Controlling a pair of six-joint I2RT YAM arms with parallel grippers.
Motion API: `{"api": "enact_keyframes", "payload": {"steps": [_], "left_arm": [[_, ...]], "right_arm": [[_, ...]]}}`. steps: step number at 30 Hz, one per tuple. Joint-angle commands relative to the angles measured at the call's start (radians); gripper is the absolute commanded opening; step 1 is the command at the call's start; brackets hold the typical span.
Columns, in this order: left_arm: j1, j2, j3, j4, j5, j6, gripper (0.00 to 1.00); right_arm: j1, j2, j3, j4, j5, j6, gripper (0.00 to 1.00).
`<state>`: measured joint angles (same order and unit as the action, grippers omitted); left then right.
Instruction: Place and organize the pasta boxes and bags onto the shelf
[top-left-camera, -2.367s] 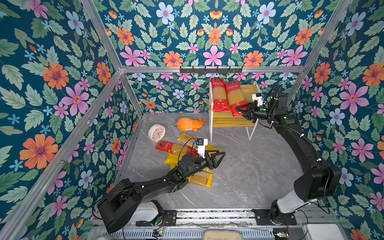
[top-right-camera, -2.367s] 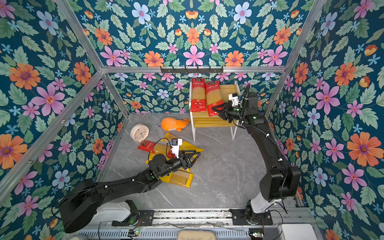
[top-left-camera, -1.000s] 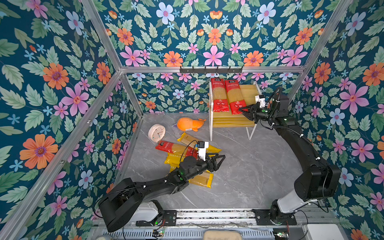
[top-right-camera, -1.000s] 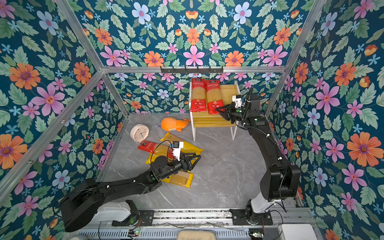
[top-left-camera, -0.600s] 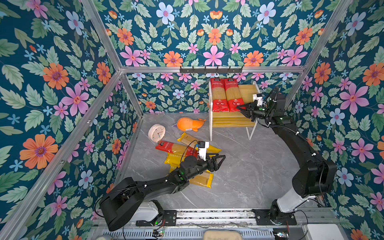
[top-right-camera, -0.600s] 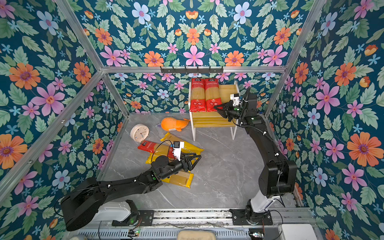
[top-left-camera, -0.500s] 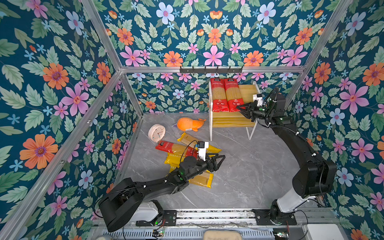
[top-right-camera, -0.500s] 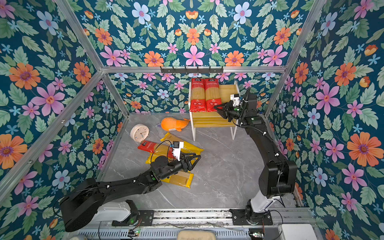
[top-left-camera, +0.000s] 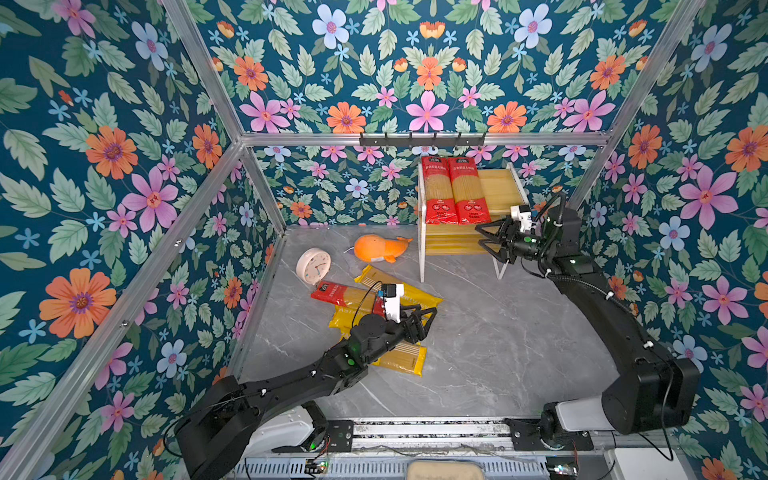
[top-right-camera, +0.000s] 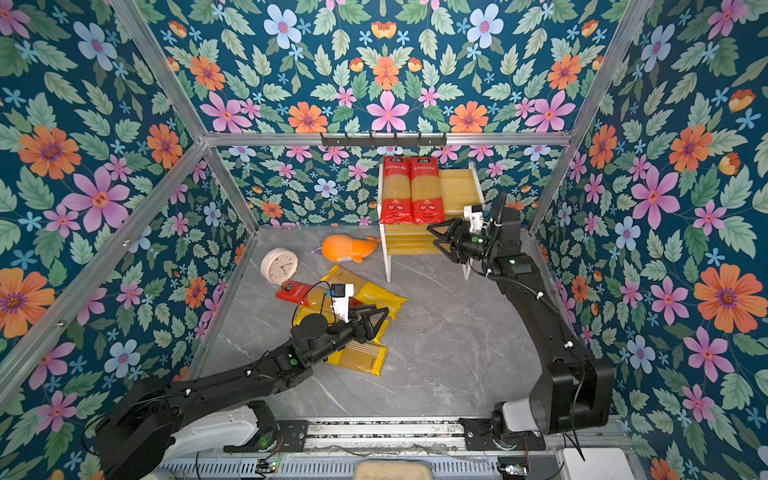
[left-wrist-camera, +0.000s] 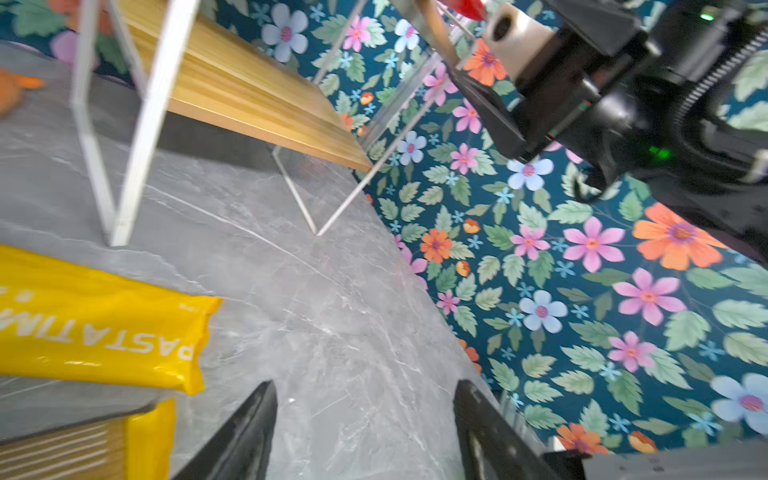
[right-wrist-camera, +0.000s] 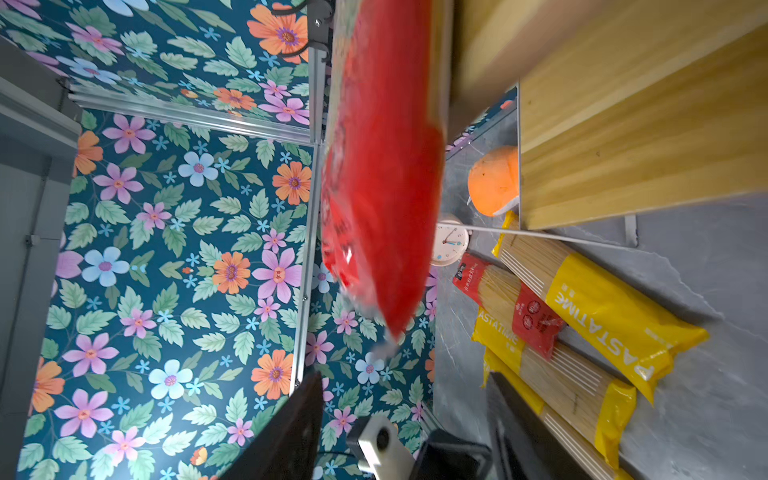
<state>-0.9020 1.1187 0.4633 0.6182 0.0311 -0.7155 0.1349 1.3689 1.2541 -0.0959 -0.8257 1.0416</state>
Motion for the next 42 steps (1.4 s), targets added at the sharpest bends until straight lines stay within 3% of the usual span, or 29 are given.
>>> {"api": "enact_keyframes", "payload": {"steps": [1, 5, 9, 14, 18, 23, 30, 42], "left_arm": [[0.027, -0.041, -0.016, -0.172, -0.100, -0.014, 0.70], [0.095, -0.077, -0.030, -0.349, -0.145, -0.089, 0.70], [0.121, -0.108, -0.036, -0.468, -0.196, -0.091, 0.70], [0.181, -0.163, -0.108, -0.430, -0.176, -0.143, 0.70], [0.196, -0.183, -0.130, -0.460, -0.219, -0.149, 0.70], [0.202, -0.212, -0.153, -0.477, -0.242, -0.147, 0.70], [0.227, -0.238, -0.178, -0.477, -0.214, -0.147, 0.70], [0.244, -0.234, -0.161, -0.479, -0.224, -0.152, 0.70]], "right_arm": [[0.054, -0.072, -0.082, -0.090, 0.080, -0.111, 0.63], [0.158, -0.149, -0.248, -0.087, 0.166, -0.118, 0.62], [0.327, -0.164, -0.362, -0.065, 0.333, -0.148, 0.62], [0.499, -0.040, -0.374, -0.050, 0.496, -0.187, 0.60], [0.596, 0.088, -0.362, 0.082, 0.629, -0.139, 0.56], [0.616, 0.251, -0.353, 0.300, 0.678, -0.002, 0.44], [0.627, 0.475, -0.220, 0.358, 0.712, 0.124, 0.34], [0.682, 0.680, -0.062, 0.321, 0.785, 0.269, 0.39]]}}
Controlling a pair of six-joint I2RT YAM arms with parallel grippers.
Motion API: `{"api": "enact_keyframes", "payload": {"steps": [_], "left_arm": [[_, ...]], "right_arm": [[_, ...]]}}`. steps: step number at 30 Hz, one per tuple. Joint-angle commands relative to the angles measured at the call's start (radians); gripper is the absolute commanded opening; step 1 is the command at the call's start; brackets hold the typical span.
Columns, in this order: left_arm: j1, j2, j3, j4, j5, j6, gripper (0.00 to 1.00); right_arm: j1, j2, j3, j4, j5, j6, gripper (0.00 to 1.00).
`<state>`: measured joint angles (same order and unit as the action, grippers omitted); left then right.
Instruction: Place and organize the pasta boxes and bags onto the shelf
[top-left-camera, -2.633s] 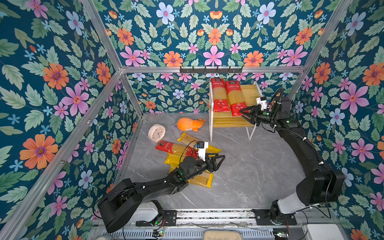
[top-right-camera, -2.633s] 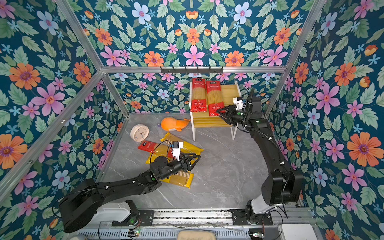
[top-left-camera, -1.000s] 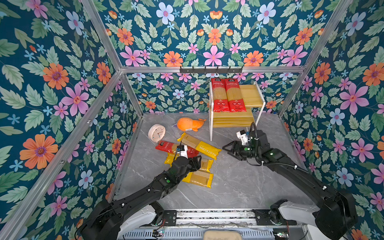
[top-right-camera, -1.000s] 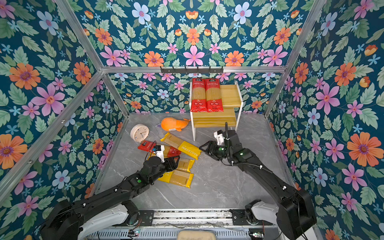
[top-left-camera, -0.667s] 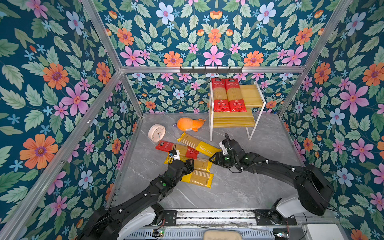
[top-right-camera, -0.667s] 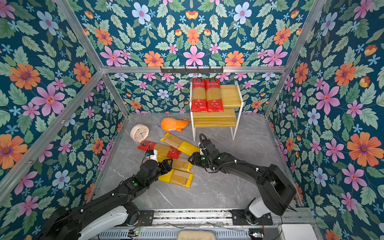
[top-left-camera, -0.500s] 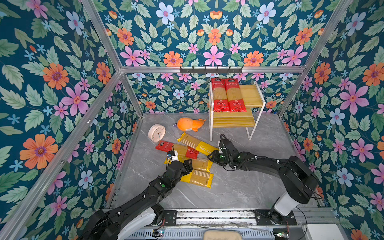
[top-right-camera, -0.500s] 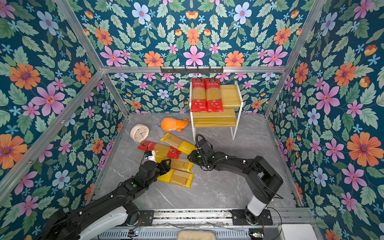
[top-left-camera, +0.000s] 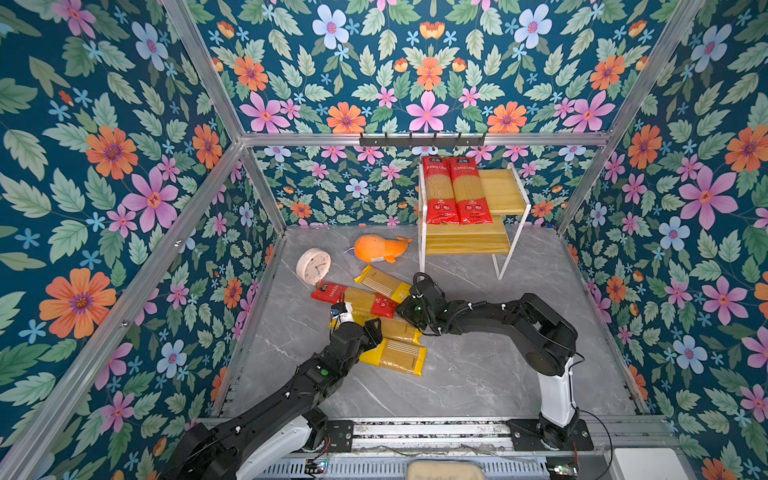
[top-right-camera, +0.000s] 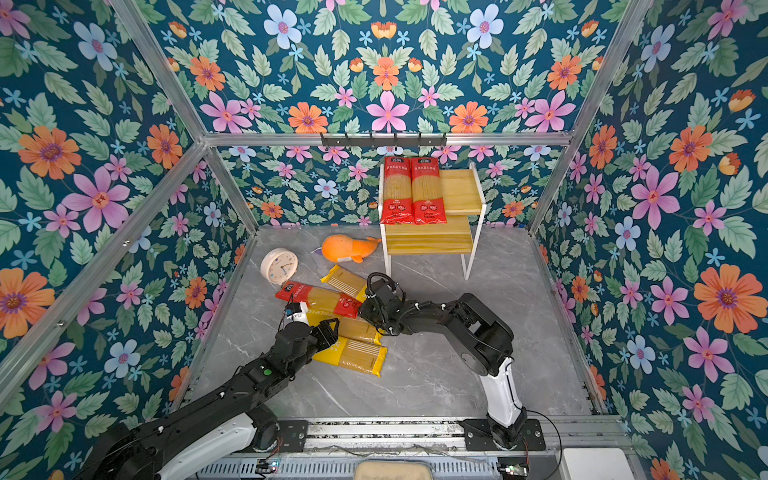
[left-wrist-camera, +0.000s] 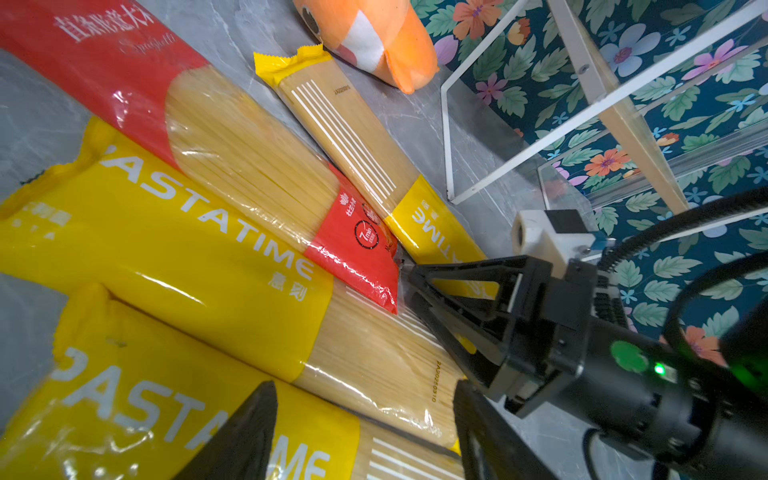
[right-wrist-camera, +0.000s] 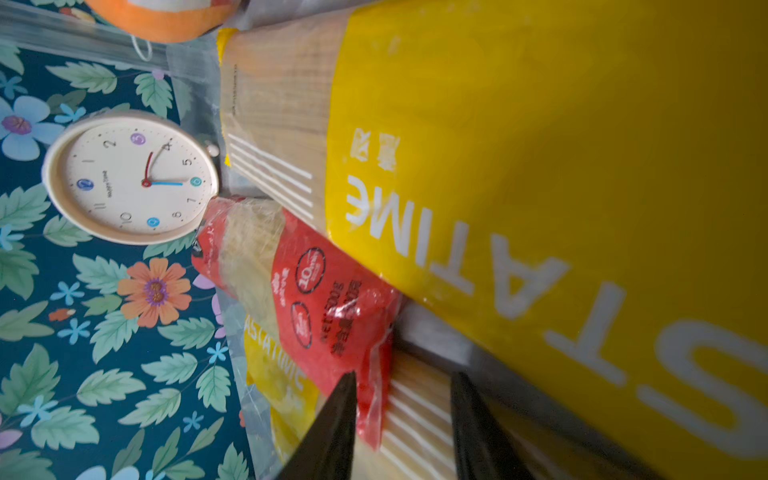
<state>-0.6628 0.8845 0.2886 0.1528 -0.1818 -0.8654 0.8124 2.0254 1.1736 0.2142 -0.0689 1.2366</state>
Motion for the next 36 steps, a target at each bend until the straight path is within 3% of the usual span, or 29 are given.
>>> {"api": "enact_keyframes", "payload": {"steps": [1, 5, 9, 18, 22, 28, 32, 36], "left_arm": [[0.009, -0.001, 0.021, -0.022, -0.015, 0.005, 0.70], [0.034, -0.004, 0.040, -0.039, -0.018, 0.013, 0.71], [0.063, -0.018, 0.037, -0.039, -0.010, 0.002, 0.72], [0.190, -0.107, 0.033, -0.054, 0.043, -0.029, 0.76], [0.228, -0.120, 0.059, -0.097, 0.051, -0.009, 0.77], [0.246, -0.141, 0.095, -0.135, 0.070, 0.023, 0.78], [0.244, -0.087, 0.093, -0.138, 0.040, 0.027, 0.78], [0.242, -0.040, 0.084, -0.089, 0.066, 0.023, 0.77]], "right_arm": [[0.008, 0.033, 0.021, 0.013, 0.036, 0.085, 0.39], [0.014, 0.083, 0.061, 0.044, 0.041, 0.104, 0.34], [0.020, 0.110, 0.099, 0.076, 0.001, 0.101, 0.20], [0.087, -0.052, 0.027, 0.133, 0.069, 0.048, 0.00], [0.104, -0.138, -0.069, 0.163, 0.054, 0.049, 0.00], [0.146, -0.424, -0.359, 0.119, 0.091, 0.046, 0.00], [0.196, -0.571, -0.447, -0.054, 0.100, -0.019, 0.01], [0.240, -0.635, -0.448, -0.239, 0.061, -0.144, 0.14]]}}
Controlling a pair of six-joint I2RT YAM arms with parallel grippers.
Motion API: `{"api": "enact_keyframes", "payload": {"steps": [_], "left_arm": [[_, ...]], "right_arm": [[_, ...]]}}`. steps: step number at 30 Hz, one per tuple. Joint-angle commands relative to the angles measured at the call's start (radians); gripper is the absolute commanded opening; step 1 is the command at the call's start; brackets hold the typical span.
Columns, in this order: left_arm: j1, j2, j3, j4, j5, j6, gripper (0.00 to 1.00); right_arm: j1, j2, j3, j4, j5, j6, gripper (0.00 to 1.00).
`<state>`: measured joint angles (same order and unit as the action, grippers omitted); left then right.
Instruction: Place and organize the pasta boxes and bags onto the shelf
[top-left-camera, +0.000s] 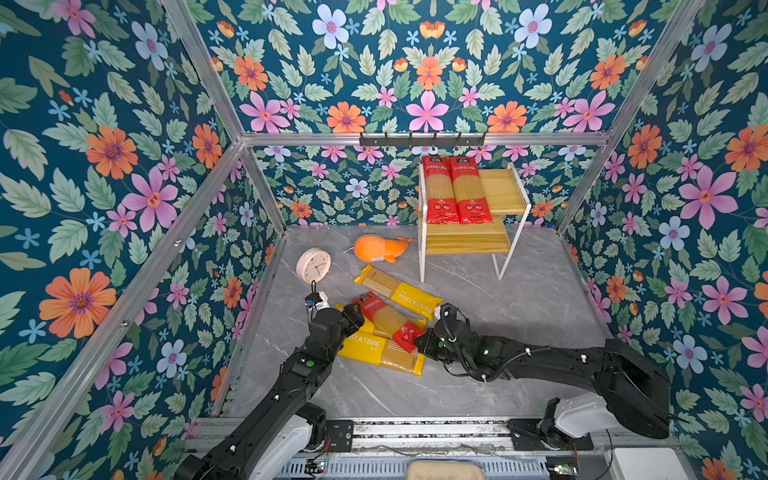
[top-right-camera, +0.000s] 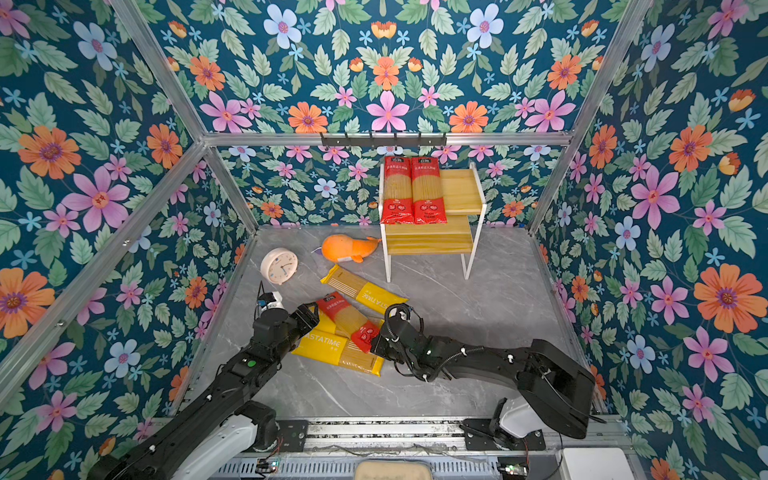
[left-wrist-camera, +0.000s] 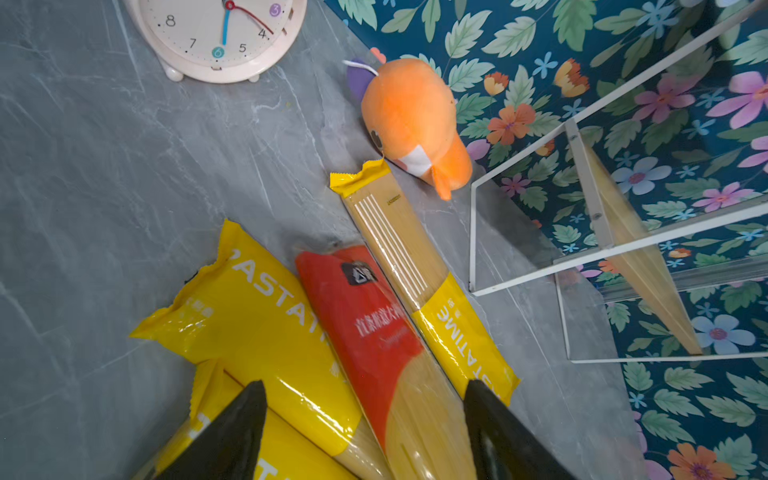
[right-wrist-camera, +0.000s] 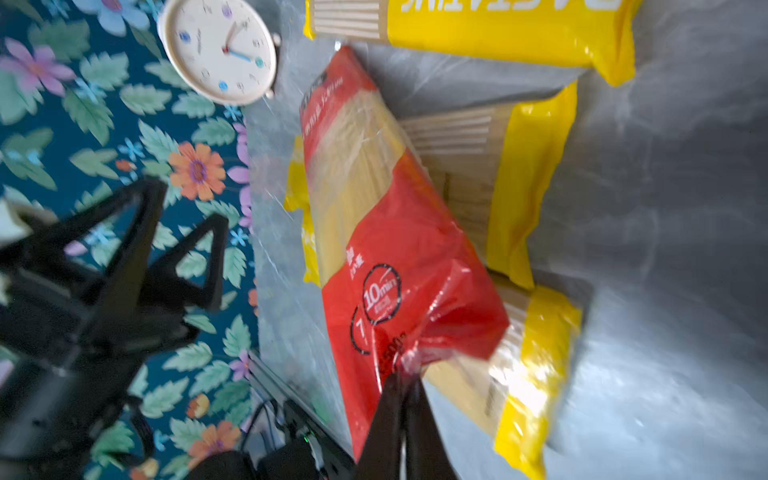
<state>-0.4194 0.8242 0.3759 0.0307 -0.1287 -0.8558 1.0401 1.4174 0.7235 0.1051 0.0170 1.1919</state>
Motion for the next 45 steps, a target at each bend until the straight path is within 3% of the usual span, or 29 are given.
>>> {"api": "enact_keyframes", "payload": {"steps": [1, 4, 8, 11, 17, 23, 32, 38, 45], "left_arm": [[-0.005, 0.031, -0.001, 0.039, 0.016, 0.013, 0.77], [-0.039, 0.059, 0.004, 0.056, 0.016, 0.014, 0.77], [-0.140, 0.120, 0.012, 0.095, -0.006, -0.003, 0.77], [-0.223, 0.178, 0.004, 0.161, -0.023, -0.035, 0.77], [-0.285, 0.301, -0.032, 0.317, 0.032, -0.119, 0.74], [-0.279, 0.247, -0.076, 0.278, 0.006, -0.125, 0.74], [-0.111, 0.151, -0.113, 0.198, 0.121, -0.051, 0.71], [-0.104, 0.152, -0.106, 0.176, 0.127, -0.036, 0.70], [-0.112, 0.221, -0.101, 0.208, 0.167, -0.029, 0.69]], "right_arm": [[0.012, -0.037, -0.002, -0.162, -0.035, -0.115, 0.17], [-0.009, -0.079, -0.016, -0.223, -0.045, -0.193, 0.26], [-0.136, -0.072, 0.006, -0.225, -0.198, -0.300, 0.39], [-0.236, -0.009, 0.072, -0.218, -0.323, -0.385, 0.42], [-0.302, 0.194, 0.267, -0.252, -0.367, -0.486, 0.45], [-0.271, 0.359, 0.319, -0.200, -0.420, -0.419, 0.44], [-0.075, 0.323, 0.311, -0.258, -0.392, -0.401, 0.43], [-0.146, 0.260, 0.271, -0.214, -0.431, -0.380, 0.47], [-0.206, 0.322, 0.248, 0.002, -0.483, -0.245, 0.48]]}}
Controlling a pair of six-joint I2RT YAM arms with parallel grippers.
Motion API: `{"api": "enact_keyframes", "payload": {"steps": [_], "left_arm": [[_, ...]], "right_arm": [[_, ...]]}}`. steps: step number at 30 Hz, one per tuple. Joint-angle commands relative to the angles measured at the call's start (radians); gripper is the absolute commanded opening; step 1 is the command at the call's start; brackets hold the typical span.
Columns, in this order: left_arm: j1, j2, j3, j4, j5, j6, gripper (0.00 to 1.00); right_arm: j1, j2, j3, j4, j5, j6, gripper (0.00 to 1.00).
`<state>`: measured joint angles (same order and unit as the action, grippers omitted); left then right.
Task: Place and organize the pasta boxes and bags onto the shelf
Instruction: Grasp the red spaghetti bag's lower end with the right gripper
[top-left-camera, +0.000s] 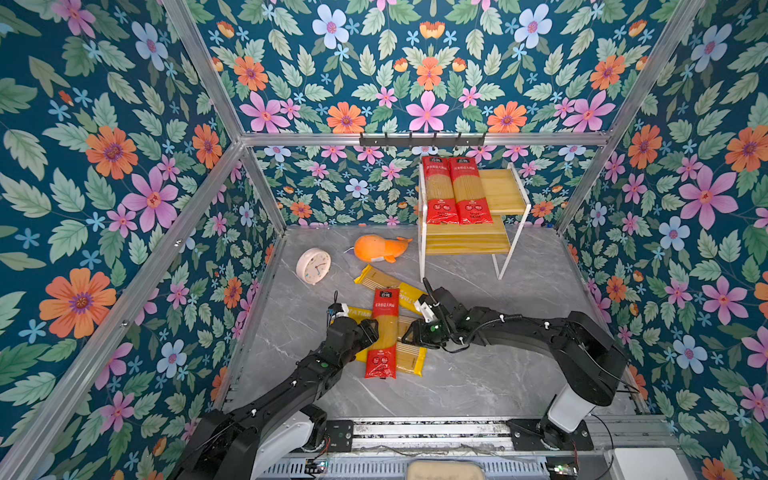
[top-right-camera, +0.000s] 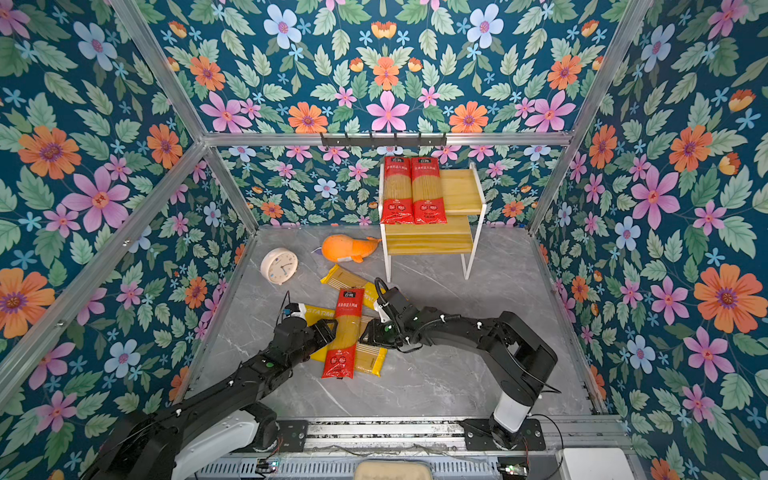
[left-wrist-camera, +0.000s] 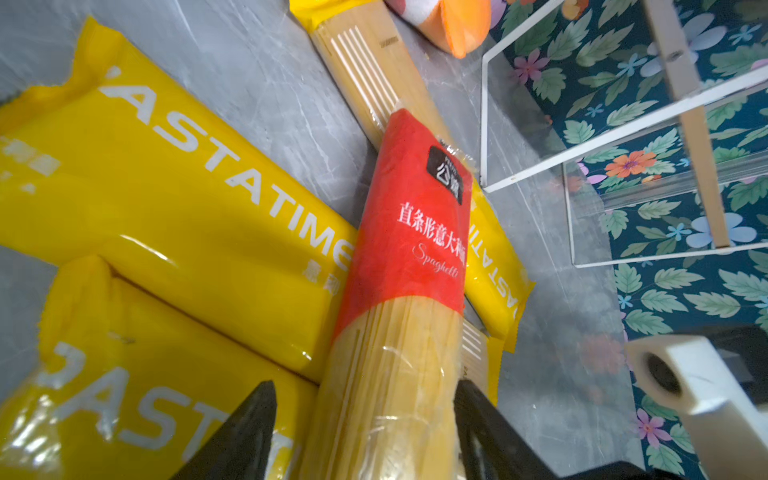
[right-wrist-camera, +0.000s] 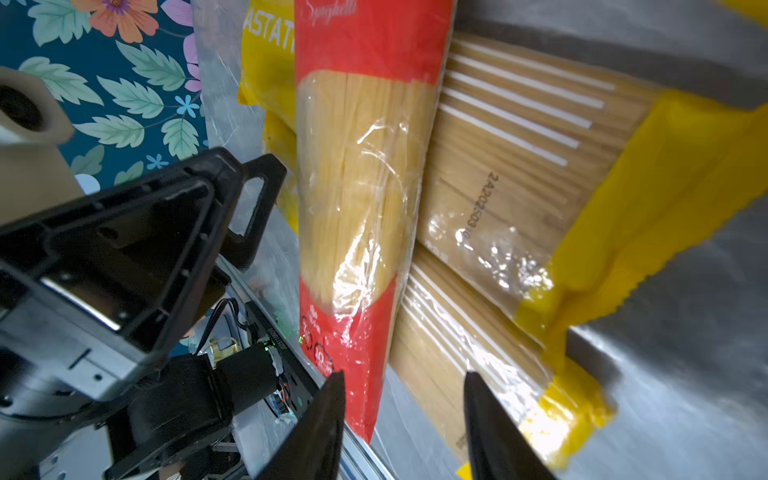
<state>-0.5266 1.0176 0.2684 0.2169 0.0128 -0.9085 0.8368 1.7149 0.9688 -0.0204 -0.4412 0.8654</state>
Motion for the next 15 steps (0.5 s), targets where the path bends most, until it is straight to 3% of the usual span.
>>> {"api": "enact_keyframes", "payload": {"steps": [1, 9, 15], "left_arm": [[-0.009, 0.039, 0.004, 0.030, 0.027, 0.020, 0.69], [-0.015, 0.057, -0.042, 0.133, 0.046, -0.030, 0.59], [-0.021, 0.103, -0.093, 0.241, 0.082, -0.084, 0.46]], "right_arm": [[-0.003, 0.038, 0.005, 0.159, -0.024, 0.108, 0.48], [-0.002, 0.191, -0.013, 0.488, 0.006, 0.319, 0.48], [-0.002, 0.249, -0.008, 0.588, -0.019, 0.364, 0.46]]}}
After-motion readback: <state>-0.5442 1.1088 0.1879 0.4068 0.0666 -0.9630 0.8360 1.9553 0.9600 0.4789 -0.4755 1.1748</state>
